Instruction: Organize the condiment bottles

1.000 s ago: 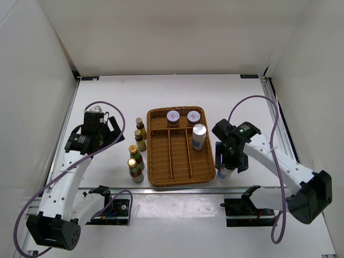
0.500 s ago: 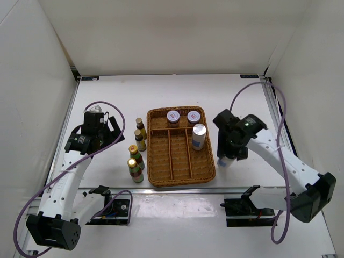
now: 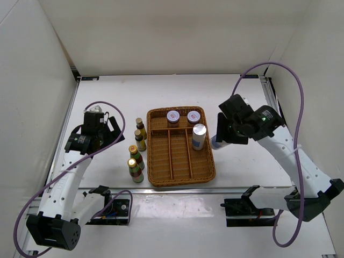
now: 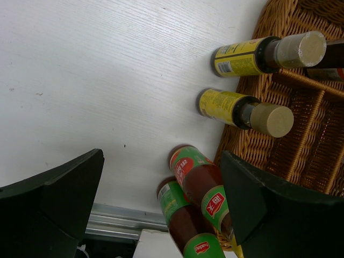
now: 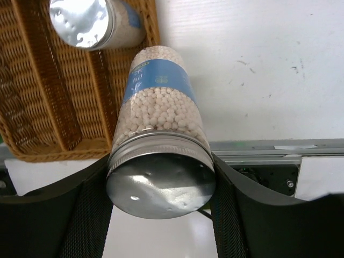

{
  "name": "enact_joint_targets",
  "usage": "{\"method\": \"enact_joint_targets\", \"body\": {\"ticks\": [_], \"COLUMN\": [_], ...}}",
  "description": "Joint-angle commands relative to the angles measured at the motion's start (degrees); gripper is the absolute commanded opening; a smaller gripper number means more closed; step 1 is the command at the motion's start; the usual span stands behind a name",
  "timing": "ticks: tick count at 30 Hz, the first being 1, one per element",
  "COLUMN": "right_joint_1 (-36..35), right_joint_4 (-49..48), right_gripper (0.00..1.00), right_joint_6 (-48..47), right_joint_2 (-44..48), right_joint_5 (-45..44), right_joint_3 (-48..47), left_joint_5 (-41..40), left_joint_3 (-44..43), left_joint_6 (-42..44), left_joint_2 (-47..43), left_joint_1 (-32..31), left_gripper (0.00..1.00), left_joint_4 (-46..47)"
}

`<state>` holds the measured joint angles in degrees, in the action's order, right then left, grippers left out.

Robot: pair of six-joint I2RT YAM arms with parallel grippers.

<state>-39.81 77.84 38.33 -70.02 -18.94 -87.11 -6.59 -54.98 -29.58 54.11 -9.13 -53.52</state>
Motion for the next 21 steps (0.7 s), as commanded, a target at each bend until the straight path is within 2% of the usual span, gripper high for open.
{"method": "enact_joint_targets", "body": {"ticks": [1, 10, 21], "right_joint_1": [-1.06, -7.55, -8.09], "right_joint_4": [7.16, 2.94, -7.35], "right_gripper": [0.0, 0.0, 0.0], "right_joint_6": [-0.53, -2.38, -4.21], "right_joint_2": [1.02, -2.22, -9.77], "right_joint_5": [2.84, 7.77, 10.14], "right_joint_3": [-0.43, 3.78, 11.61], "left_joint_5": [0.7, 0.17, -0.88], "left_joint_3": [0.05, 0.05, 0.05], "left_joint_6": [0.14, 0.14, 0.67], "left_joint_2": [-0.67, -0.14, -0.14], "left_joint_1": [-0.19, -0.19, -0.19], "left_gripper": [1.0, 1.0, 1.0], "left_joint_4": [0.69, 0.69, 0.69]}}
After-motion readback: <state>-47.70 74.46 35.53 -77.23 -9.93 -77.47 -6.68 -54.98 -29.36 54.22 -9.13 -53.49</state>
